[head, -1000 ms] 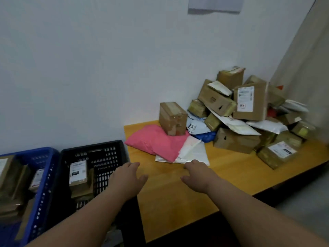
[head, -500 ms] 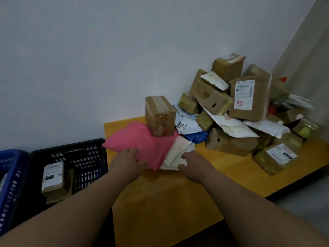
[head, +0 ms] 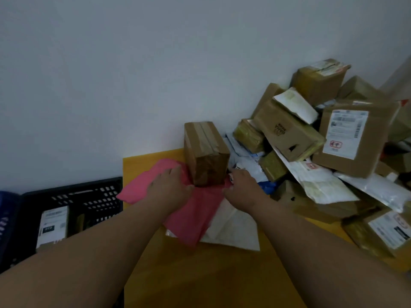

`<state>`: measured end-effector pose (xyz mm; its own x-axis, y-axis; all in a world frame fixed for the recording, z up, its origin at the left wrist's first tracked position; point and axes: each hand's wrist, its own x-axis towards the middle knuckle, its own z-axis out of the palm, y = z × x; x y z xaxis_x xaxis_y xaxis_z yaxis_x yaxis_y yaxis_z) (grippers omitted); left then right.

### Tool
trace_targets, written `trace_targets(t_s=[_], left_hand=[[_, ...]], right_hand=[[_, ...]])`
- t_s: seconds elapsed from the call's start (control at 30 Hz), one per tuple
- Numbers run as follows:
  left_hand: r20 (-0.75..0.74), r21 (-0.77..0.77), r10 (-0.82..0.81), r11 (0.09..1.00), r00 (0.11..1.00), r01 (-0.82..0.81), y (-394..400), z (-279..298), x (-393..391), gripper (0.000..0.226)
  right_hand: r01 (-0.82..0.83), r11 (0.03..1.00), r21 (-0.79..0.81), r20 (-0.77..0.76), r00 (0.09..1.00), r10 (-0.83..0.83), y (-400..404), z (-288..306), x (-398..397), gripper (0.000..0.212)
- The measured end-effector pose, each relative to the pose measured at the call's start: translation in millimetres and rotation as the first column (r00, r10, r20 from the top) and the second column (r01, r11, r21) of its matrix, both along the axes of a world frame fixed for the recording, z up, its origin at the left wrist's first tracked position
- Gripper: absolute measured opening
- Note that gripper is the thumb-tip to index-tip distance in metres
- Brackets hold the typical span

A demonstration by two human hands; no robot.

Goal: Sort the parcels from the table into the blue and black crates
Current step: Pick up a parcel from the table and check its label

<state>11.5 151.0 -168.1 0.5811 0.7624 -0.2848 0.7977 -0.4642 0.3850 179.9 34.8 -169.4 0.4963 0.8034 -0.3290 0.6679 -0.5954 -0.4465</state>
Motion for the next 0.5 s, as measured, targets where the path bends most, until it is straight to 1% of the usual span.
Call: trace_targets(t_s=[0.07, 0.13, 0.17, 0.23, 0.3, 0.37, 0.43, 0.5], left_hand=[[-0.007, -0.007, 0.026, 1.000, 1.000, -0.026, 7.7, -2.6, 10.1, 0.072], [-0.002, -0.039, 0.064, 0.997, 0.998, -0.064, 14.5, -4.7, 21.1, 0.070], [0.000, -0.063, 0.085, 0.994, 0.996, -0.085, 18.0, -6.3, 26.5, 0.069], [0.031, -0.127, 0.119, 0.985, 0.992, -0.114, 24.6, -9.1, 38.6, 0.072], [0.097, -0.225, 0.162, 0.965, 0.982, -0.137, 29.5, -12.9, 51.6, 0.074], [0.188, -0.341, 0.222, 0.928, 0.957, -0.148, 29.3, -12.0, 64.1, 0.070], [0.278, -0.402, 0.286, 0.902, 0.917, -0.159, 27.0, -12.5, 74.1, 0.061], [0.362, -0.444, 0.384, 0.872, 0.849, -0.205, 25.0, -14.3, 80.1, 0.049]], right_hand=[[0.022, 0.999, 0.036, -0.057, 0.998, -0.020, 17.8, -7.5, 12.6, 0.049], [0.039, 0.997, 0.068, -0.117, 0.993, -0.031, 33.2, -16.0, 25.7, 0.041], [0.068, 0.993, 0.092, -0.159, 0.986, -0.053, 40.1, -15.2, 30.3, 0.041], [0.151, 0.977, 0.149, -0.256, 0.961, -0.110, 52.2, -13.7, 40.8, 0.050], [0.191, 0.969, 0.159, -0.321, 0.938, -0.132, 63.7, -15.6, 51.6, 0.044], [0.186, 0.974, 0.129, -0.391, 0.912, -0.123, 71.9, -16.3, 57.7, 0.041], [0.190, 0.975, 0.113, -0.438, 0.891, -0.123, 76.2, -15.3, 61.2, 0.036], [0.211, 0.969, 0.127, -0.470, 0.873, -0.129, 76.6, -11.3, 62.2, 0.033]])
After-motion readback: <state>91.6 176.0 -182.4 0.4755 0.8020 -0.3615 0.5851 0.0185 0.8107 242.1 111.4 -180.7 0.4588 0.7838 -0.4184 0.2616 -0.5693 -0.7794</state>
